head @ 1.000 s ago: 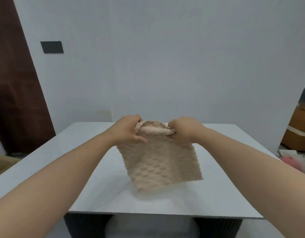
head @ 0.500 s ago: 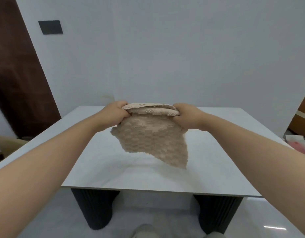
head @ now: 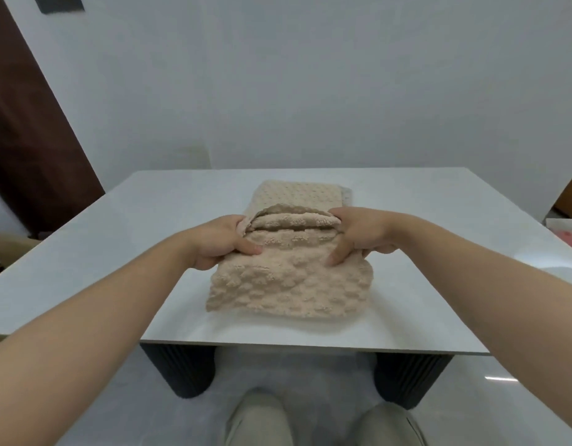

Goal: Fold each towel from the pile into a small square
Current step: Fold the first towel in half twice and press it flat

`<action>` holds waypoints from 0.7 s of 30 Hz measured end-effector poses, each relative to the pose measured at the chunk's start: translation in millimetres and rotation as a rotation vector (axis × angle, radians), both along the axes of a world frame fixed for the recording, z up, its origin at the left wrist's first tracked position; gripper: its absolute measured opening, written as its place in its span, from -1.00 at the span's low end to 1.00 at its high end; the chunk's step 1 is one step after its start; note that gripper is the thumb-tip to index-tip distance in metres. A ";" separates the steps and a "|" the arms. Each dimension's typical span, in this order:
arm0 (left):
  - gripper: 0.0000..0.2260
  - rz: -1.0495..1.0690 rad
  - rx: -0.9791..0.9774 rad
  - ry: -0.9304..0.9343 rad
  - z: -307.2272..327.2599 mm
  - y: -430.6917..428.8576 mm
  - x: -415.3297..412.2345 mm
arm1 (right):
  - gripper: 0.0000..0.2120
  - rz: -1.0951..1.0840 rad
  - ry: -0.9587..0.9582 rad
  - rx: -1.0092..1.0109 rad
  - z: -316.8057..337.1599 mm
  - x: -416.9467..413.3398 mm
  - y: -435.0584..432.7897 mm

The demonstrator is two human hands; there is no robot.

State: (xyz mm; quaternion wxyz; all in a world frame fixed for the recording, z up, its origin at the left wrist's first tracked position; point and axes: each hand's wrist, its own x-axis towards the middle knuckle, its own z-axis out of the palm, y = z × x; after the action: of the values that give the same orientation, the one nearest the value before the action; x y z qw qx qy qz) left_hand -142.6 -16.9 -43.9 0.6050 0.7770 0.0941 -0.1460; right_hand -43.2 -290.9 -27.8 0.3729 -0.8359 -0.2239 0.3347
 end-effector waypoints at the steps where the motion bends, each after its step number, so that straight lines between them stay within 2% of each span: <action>1: -0.64 0.013 -0.007 0.013 -7.4 0.7 1.5 | -0.35 -0.002 0.020 -0.010 -4.3 2.5 0.9; 3: -0.60 0.003 -0.025 0.052 -22.1 5.8 3.7 | -0.38 -0.005 0.054 -0.020 -14.4 8.0 3.0; 6: -0.41 -0.046 0.015 0.078 -40.6 17.3 6.8 | -0.34 0.004 0.121 -0.040 -29.8 13.1 6.0; 9: -0.41 -0.052 0.025 0.080 -57.1 20.3 7.9 | -0.27 0.046 0.156 -0.072 -43.9 14.2 8.3; 12: -0.28 -0.055 0.281 -0.016 -67.3 19.9 5.6 | -0.22 0.026 0.107 -0.108 -56.4 13.1 10.1; 14: -0.25 -0.050 0.547 -0.098 -72.9 19.2 5.1 | -0.22 0.031 -0.028 -0.159 -64.2 12.5 12.1; 17: -0.36 -0.081 0.889 -0.218 -78.8 11.6 1.8 | -0.39 0.157 -0.428 -0.344 -67.9 7.3 15.3; 19: -0.33 -0.094 0.979 -0.272 -81.3 8.5 0.4 | -0.46 0.213 -0.597 -0.388 -70.5 1.3 15.9; 21: -0.36 -0.109 0.974 -0.306 -80.2 8.3 -1.0 | -0.50 0.226 -0.667 -0.388 -74.3 -1.9 14.9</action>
State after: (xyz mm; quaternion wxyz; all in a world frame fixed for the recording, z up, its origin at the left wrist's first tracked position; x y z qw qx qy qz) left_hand -143.6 -8.6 -124.1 0.1710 0.9851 0.0209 -0.0013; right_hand -45.1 -276.0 -102.0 0.0759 -0.9237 -0.3558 0.1202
